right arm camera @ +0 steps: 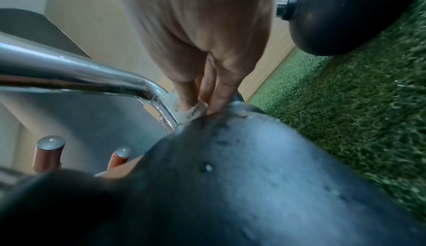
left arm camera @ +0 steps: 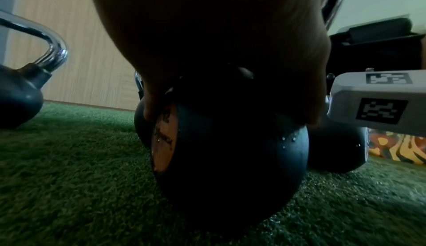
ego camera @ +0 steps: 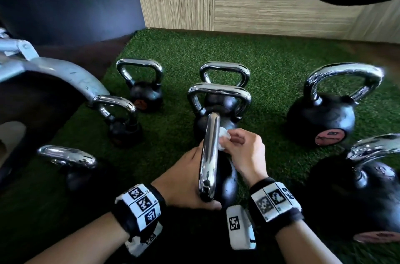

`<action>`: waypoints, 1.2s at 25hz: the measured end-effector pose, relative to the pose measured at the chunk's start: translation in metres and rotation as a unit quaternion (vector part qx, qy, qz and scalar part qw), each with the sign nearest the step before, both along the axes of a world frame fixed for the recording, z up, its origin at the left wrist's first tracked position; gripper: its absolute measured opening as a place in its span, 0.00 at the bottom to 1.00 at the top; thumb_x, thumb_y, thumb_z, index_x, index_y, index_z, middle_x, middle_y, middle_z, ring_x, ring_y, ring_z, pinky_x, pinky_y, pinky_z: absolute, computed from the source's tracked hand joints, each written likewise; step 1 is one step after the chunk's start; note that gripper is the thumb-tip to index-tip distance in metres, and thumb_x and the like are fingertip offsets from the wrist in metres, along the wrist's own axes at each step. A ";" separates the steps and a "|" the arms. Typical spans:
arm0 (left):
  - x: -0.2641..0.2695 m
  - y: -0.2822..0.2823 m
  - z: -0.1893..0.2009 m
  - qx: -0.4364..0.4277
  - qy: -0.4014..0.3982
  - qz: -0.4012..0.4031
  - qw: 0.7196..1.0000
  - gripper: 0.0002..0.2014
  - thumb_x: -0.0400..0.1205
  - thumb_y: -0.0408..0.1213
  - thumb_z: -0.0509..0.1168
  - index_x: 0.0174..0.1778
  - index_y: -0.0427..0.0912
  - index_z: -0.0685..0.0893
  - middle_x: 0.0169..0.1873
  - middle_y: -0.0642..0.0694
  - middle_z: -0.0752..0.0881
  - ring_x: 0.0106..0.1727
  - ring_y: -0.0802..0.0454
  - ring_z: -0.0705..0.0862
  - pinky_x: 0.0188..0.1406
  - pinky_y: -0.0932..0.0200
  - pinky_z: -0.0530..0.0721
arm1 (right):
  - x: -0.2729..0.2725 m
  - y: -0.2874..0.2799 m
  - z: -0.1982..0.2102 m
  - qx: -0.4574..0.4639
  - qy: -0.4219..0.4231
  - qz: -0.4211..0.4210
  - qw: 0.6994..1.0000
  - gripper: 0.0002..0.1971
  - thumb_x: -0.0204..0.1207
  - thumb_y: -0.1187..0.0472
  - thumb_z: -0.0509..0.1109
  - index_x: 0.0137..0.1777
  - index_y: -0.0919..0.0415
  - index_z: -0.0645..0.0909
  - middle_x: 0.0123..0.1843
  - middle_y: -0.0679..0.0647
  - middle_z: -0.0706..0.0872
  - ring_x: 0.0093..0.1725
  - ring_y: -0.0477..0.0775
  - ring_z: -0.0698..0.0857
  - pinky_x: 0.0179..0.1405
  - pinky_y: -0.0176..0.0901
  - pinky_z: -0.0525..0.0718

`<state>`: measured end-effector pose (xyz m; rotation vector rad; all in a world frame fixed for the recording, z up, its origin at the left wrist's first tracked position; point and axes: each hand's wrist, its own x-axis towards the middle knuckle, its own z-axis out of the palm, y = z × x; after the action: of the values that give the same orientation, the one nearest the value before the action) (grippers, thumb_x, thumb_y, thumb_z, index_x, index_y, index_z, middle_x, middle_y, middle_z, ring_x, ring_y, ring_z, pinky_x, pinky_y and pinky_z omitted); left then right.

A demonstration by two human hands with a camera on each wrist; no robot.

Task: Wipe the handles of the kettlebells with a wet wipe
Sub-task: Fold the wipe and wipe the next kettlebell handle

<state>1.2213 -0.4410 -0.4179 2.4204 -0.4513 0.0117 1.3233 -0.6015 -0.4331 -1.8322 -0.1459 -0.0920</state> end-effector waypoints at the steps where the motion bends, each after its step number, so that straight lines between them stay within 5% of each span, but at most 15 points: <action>1: 0.001 0.001 -0.004 -0.006 -0.002 -0.005 1.000 0.59 0.62 0.54 0.88 0.85 0.39 0.62 0.81 0.42 0.69 0.85 0.46 0.66 0.86 0.49 0.64 | 0.002 0.001 0.002 0.020 -0.009 -0.007 1.000 0.08 0.67 0.59 0.86 0.40 0.47 0.90 0.39 0.47 0.95 0.42 0.45 0.94 0.54 0.54 0.93; 5: 0.003 0.007 -0.007 -0.003 0.010 0.003 1.000 0.62 0.61 0.56 0.87 0.85 0.44 0.59 0.82 0.45 0.68 0.83 0.51 0.68 0.85 0.58 0.62 | 0.006 0.002 0.011 0.003 -0.057 -0.015 0.998 0.12 0.67 0.57 0.87 0.51 0.52 0.93 0.40 0.42 0.93 0.40 0.37 0.92 0.46 0.34 0.88; 7: 0.005 0.007 -0.001 -0.001 0.030 0.011 1.000 0.61 0.61 0.54 0.88 0.85 0.43 0.62 0.80 0.47 0.70 0.82 0.52 0.69 0.84 0.60 0.63 | 0.009 0.000 0.003 -0.018 -0.030 0.002 0.999 0.06 0.68 0.56 0.86 0.39 0.53 0.91 0.32 0.40 0.89 0.34 0.34 0.86 0.40 0.36 0.83; 9: 0.011 0.010 0.005 0.001 0.053 -0.005 0.999 0.55 0.61 0.51 0.89 0.81 0.43 0.68 0.75 0.49 0.75 0.79 0.52 0.73 0.82 0.61 0.67 | 0.015 0.004 -0.003 -0.004 0.001 0.002 1.000 0.14 0.70 0.55 0.84 0.31 0.61 0.85 0.27 0.45 0.86 0.32 0.37 0.80 0.36 0.42 0.79; 11: 0.018 0.016 0.008 0.007 0.075 -0.025 0.997 0.39 0.61 0.48 0.90 0.66 0.50 0.80 0.59 0.59 0.81 0.69 0.51 0.81 0.75 0.62 0.74 | 0.018 0.008 0.004 0.017 -0.005 -0.026 1.000 0.11 0.73 0.55 0.81 0.35 0.59 0.87 0.29 0.49 0.89 0.34 0.41 0.81 0.34 0.46 0.82; 13: 0.022 0.020 0.013 0.018 0.089 -0.030 0.995 0.28 0.61 0.46 0.90 0.49 0.55 0.80 0.45 0.63 0.80 0.54 0.59 0.82 0.69 0.61 0.78 | 0.020 0.011 0.011 0.029 -0.031 -0.033 0.999 0.07 0.76 0.55 0.77 0.40 0.58 0.90 0.34 0.51 0.93 0.36 0.41 0.84 0.37 0.49 0.88; 14: 0.023 0.021 0.013 0.017 0.100 -0.027 0.994 0.29 0.61 0.45 0.90 0.50 0.55 0.81 0.46 0.61 0.82 0.53 0.62 0.81 0.70 0.59 0.79 | 0.020 0.012 0.012 0.037 -0.026 -0.026 0.999 0.08 0.76 0.54 0.76 0.42 0.58 0.90 0.36 0.54 0.94 0.37 0.43 0.86 0.41 0.55 0.91; 16: 0.025 0.021 0.013 0.011 0.121 -0.010 0.993 0.42 0.60 0.46 0.91 0.68 0.52 0.78 0.64 0.56 0.82 0.67 0.61 0.81 0.76 0.58 0.76 | 0.022 0.010 0.012 0.077 0.009 -0.002 0.997 0.09 0.73 0.52 0.77 0.44 0.57 0.90 0.41 0.59 0.94 0.41 0.49 0.89 0.50 0.70 0.91; 19: 0.028 0.020 0.014 0.030 0.131 -0.011 0.991 0.53 0.60 0.48 0.91 0.80 0.48 0.72 0.77 0.50 0.76 0.78 0.54 0.75 0.82 0.56 0.72 | 0.019 0.006 0.025 0.116 -0.007 0.013 0.993 0.03 0.77 0.62 0.78 0.47 0.60 0.93 0.50 0.59 0.94 0.50 0.54 0.92 0.58 0.64 0.90; 23: 0.033 0.026 0.008 0.020 0.154 -0.005 0.988 0.52 0.60 0.49 0.91 0.79 0.45 0.75 0.78 0.49 0.76 0.80 0.54 0.74 0.82 0.52 0.72 | -0.013 -0.008 0.045 0.064 -0.082 0.097 0.990 0.07 0.74 0.65 0.81 0.52 0.58 0.94 0.48 0.47 0.93 0.48 0.46 0.91 0.54 0.46 0.89; 26: 0.035 0.029 0.002 0.021 0.160 -0.007 0.987 0.58 0.57 0.58 0.88 0.82 0.49 0.70 0.80 0.51 0.74 0.82 0.54 0.73 0.83 0.48 0.72 | -0.021 -0.010 0.048 0.042 -0.081 0.097 0.991 0.06 0.73 0.60 0.83 0.49 0.55 0.95 0.44 0.46 0.95 0.45 0.48 0.93 0.52 0.54 0.92; 30: 0.045 0.029 0.001 0.031 0.158 -0.031 0.986 0.52 0.58 0.66 0.83 0.77 0.45 0.78 0.78 0.50 0.77 0.82 0.51 0.73 0.82 0.43 0.73 | -0.021 -0.014 0.052 0.055 -0.063 0.098 0.992 0.10 0.67 0.54 0.86 0.47 0.55 0.94 0.40 0.49 0.95 0.41 0.55 0.94 0.48 0.63 0.93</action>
<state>1.2663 -0.4117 -0.4171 2.4084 -0.3845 -0.4132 1.3028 -0.6153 -0.3812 -1.6940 -0.4010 -0.0760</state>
